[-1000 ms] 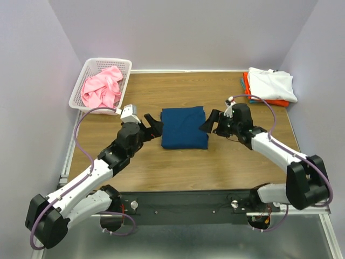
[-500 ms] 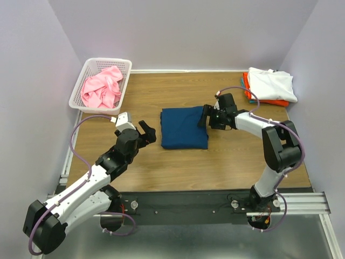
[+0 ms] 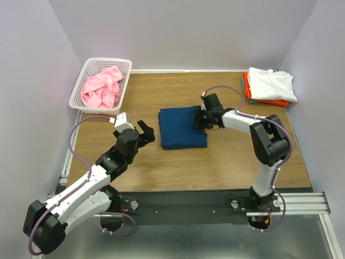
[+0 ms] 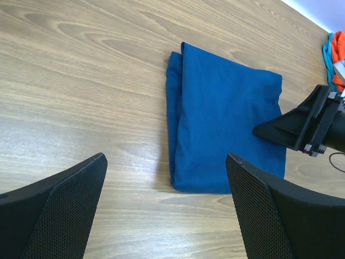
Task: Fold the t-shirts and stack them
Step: Neatly place the folded tshirt to the corner
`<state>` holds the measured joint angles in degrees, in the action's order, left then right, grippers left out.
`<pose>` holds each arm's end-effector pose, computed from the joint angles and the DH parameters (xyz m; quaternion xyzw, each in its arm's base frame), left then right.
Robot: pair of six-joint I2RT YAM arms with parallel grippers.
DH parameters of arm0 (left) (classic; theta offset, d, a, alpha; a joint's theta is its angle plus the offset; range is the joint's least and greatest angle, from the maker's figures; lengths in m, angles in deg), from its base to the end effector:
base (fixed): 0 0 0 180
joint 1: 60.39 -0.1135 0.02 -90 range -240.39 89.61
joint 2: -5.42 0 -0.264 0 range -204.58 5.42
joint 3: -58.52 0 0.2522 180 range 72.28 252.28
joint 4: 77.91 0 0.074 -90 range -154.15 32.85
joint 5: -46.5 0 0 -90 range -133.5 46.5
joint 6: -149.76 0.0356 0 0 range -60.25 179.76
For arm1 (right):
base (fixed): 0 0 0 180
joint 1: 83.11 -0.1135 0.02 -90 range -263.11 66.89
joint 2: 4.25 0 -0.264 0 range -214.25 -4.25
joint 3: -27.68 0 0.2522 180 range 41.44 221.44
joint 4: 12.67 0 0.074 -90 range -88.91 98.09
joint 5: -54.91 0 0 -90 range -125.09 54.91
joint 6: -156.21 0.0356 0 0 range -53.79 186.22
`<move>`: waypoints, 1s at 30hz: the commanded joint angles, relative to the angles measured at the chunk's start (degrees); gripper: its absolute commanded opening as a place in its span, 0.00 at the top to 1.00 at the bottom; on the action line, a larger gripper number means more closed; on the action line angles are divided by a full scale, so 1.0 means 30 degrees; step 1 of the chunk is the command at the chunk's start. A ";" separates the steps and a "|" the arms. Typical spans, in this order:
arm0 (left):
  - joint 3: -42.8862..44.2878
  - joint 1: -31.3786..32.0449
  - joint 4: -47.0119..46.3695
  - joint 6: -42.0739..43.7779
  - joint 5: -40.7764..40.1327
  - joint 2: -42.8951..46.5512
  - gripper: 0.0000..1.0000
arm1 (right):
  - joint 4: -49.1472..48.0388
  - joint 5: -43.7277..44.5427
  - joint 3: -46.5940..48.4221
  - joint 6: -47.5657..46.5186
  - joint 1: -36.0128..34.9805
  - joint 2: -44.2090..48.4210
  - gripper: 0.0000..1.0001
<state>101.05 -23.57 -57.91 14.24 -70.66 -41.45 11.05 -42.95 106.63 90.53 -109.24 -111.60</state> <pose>0.1597 -0.0992 0.2435 -0.1889 0.8048 -0.1984 0.5266 0.3459 0.1751 0.1593 -0.0371 0.9432 0.1966 0.2653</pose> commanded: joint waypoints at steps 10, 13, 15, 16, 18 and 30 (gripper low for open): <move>-0.0275 -0.0261 0.1113 -0.0618 -0.1904 0.0799 0.02 | 0.2364 0.8878 0.2498 -0.2477 -0.2276 -0.3182 0.85; -0.0333 -0.0290 0.1376 -0.0765 -0.2197 0.1004 0.02 | 0.2424 1.0905 0.2908 -0.3939 -0.2247 -0.2860 0.93; -0.0334 -0.0319 0.1522 -0.0823 -0.2343 0.1092 0.02 | 0.2424 1.1699 0.3113 -0.5198 -0.2247 -0.2539 0.99; -0.0334 -0.0320 0.1523 -0.0853 -0.2344 0.1151 0.02 | 0.2453 1.2513 0.3230 -0.5756 -0.2247 -0.2508 0.99; -0.0363 -0.0320 0.1610 -0.0853 -0.2402 0.1268 0.02 | 0.2511 1.3630 0.3728 -0.7162 -0.2218 -0.2507 0.99; -0.0627 -0.0378 0.2109 -0.1000 -0.3105 0.1708 0.02 | 0.2249 2.0110 0.7244 -1.3230 0.0560 -0.3884 0.99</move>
<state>99.74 -24.33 -53.01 12.14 -76.12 -36.92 17.93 8.94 124.49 58.01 -110.70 -121.37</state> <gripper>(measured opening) 0.983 0.178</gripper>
